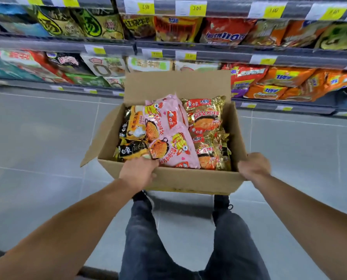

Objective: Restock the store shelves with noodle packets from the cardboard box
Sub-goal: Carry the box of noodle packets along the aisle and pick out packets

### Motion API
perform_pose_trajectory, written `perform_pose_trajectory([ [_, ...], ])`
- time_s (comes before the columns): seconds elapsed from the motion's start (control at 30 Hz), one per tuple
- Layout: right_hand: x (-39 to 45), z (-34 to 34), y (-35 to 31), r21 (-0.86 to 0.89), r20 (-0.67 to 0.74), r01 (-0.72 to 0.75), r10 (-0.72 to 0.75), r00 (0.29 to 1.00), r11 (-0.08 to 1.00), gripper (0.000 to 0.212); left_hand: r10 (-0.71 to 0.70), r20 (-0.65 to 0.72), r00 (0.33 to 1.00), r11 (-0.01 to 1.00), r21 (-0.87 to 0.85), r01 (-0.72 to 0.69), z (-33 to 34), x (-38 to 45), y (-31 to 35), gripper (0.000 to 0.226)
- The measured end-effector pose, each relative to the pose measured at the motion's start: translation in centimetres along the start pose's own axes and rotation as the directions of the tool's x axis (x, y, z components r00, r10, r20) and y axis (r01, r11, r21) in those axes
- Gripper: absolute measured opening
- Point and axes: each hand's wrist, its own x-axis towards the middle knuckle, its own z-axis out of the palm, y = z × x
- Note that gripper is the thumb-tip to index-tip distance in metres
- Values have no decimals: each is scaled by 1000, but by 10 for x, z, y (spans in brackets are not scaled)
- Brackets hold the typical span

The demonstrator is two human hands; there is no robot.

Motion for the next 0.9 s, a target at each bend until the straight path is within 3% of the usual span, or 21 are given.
perform_pose_trajectory([
  [0.23, -1, 112, -94, 10, -11, -103, 103, 995, 995, 10, 77, 56, 995, 996, 42, -80, 37, 52, -142, 13],
  [0.4, 31, 179, -138, 11, 7, -124, 123, 992, 992, 9, 69, 62, 996, 996, 55, -72, 78, 94, -202, 2],
  [0.57, 77, 246, -160, 43, -24, -125, 126, 992, 991, 11, 58, 60, 997, 995, 78, -63, 124, 147, -237, 16],
  [0.67, 122, 308, -164, 86, -29, -140, 143, 989, 986, 15, 47, 38, 998, 996, 74, -50, 171, 194, -264, 12],
  [0.9, 181, 375, -161, 151, -26, -143, 148, 989, 978, 17, 98, -39, 994, 993, 76, -95, 229, 253, -287, 9],
])
